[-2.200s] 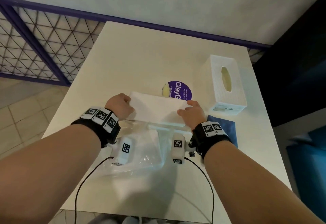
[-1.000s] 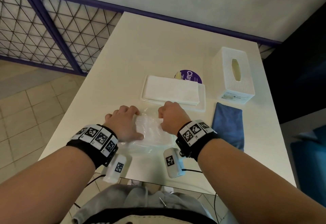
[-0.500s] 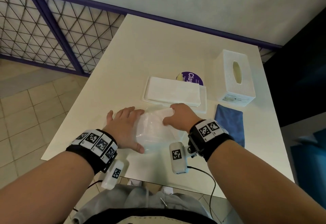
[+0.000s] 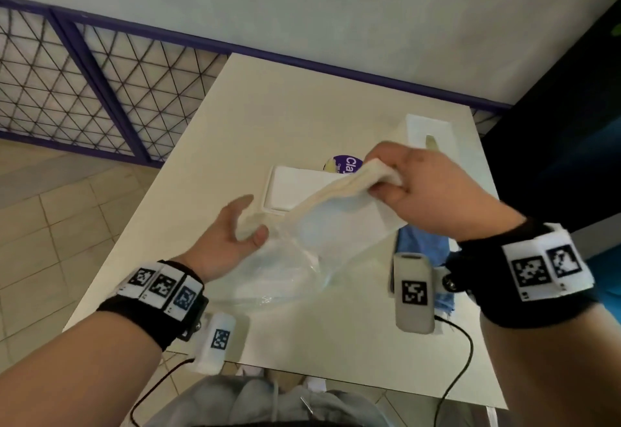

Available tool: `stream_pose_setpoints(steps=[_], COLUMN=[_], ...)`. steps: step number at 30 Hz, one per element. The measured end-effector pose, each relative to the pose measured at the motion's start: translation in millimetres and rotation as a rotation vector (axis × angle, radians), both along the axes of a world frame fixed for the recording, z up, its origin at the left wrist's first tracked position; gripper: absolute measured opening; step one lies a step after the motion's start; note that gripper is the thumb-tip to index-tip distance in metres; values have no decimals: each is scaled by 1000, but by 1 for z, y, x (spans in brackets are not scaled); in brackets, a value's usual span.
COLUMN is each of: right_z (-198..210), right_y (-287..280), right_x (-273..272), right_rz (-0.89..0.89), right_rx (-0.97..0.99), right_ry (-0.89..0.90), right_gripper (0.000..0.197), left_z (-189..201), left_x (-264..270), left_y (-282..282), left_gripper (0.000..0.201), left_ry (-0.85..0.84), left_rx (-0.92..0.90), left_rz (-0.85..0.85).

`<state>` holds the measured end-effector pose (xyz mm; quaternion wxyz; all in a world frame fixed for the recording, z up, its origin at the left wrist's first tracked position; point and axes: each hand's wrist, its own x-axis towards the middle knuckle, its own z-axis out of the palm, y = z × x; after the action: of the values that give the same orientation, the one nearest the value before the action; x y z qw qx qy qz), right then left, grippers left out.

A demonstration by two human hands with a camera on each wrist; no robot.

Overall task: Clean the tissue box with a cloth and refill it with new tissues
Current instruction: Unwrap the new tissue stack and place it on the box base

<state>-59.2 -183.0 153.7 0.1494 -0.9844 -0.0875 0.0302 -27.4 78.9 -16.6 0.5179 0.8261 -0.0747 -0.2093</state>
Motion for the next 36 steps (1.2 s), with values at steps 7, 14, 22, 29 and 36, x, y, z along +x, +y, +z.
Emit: stream_pose_setpoints(steps=[7, 14, 22, 29, 36], right_z=[27, -71, -166, -178, -172], right_y=[12, 46, 42, 46, 41], right_x=[6, 16, -12, -6, -4], right_rz=[-6, -115, -223, -228, -178], right_rx=[268, 883, 912, 824, 785], right_ry=[-161, -37, 227, 213, 8], right_gripper=[18, 30, 37, 52, 49], left_z=[14, 27, -10, -23, -17], left_x=[2, -16, -29, -37, -42], left_y=[19, 32, 45, 31, 25], left_gripper=[96, 72, 48, 54, 35], left_ry=[254, 23, -7, -27, -247], left_rx=[-522, -596, -335, -304, -209], left_rz=[64, 341, 342, 388, 461])
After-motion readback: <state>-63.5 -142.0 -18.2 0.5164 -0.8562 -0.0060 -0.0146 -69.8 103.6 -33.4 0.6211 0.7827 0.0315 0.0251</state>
